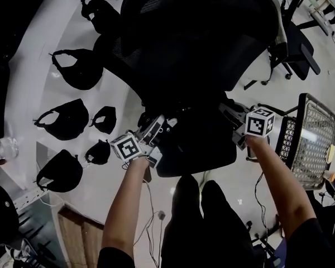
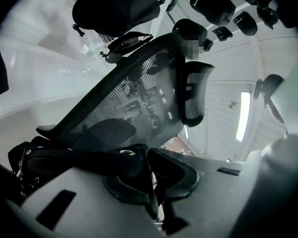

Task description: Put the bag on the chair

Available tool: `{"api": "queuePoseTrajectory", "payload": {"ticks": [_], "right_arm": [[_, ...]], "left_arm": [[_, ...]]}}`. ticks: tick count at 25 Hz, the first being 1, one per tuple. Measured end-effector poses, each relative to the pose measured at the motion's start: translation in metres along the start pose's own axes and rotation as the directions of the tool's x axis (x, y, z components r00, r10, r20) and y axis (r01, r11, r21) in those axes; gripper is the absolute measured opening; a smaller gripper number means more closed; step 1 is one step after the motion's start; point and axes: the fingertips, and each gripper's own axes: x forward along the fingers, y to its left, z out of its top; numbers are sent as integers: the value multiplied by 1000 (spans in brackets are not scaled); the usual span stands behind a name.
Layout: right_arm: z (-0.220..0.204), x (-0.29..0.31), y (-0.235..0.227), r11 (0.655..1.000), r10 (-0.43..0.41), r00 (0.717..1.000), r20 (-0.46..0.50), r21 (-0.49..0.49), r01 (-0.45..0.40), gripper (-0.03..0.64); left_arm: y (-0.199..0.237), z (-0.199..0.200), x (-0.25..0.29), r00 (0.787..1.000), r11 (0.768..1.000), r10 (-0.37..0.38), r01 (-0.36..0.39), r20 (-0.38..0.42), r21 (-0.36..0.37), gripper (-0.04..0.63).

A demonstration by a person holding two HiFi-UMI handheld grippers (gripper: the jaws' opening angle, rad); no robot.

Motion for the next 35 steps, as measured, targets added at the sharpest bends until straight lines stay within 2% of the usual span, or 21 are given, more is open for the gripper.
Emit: {"api": "queuePoseTrajectory", "payload": {"ticks": [5, 8, 11, 13, 15, 17, 19, 23, 25, 27, 33, 35], "right_arm": [[16, 5, 0, 1000, -4, 1000, 10, -24, 5, 21], [11, 7, -7, 1000, -5, 1000, 4, 2, 5, 23], [16, 9, -18, 999, -15, 999, 39, 39, 13, 25], [14, 16, -22, 999, -31, 999, 26, 33, 30, 28], [8, 22, -22, 999, -42, 999, -16, -25, 42, 34], [1, 27, -17, 993, -48, 997, -62, -111, 41, 51], [-6, 31, -16, 985, -64, 993, -102, -169, 47, 104], [-27, 29, -27, 978, -132, 977, -165, -183, 102, 220], [-34, 23, -35, 980, -153, 973, -173, -152, 127, 260], [-35, 15, -39, 986, -151, 975, -161, -102, 135, 268], [-44, -9, -34, 990, -135, 980, -143, -50, 129, 276], [-46, -17, -26, 993, -117, 985, -129, -27, 114, 276]], "left_arm": [[5, 12, 6, 1000, 1000, 8, -8, -6, 16, 23], [12, 15, 11, 1000, 1000, 18, -18, 8, 2, 23], [18, 19, 18, 1000, 999, 20, -20, 8, 25, 25], [25, 21, 23, 999, 998, 49, -49, -7, 30, 34], [32, 16, 24, 995, 995, 94, -92, -46, 38, 43], [38, 9, 23, 985, 987, 138, -128, -103, 97, 94], [48, 2, 20, 970, 972, 194, -171, -144, 160, 159], [73, -11, 6, 933, 939, 318, -286, -166, 194, 268], [78, -14, -2, 917, 920, 365, -327, -163, 218, 281], [80, -17, -8, 906, 907, 392, -351, -162, 232, 284], [76, -26, -33, 893, 893, 430, -399, -133, 207, 298], [69, -33, -39, 894, 896, 425, -393, -140, 207, 298]]}}
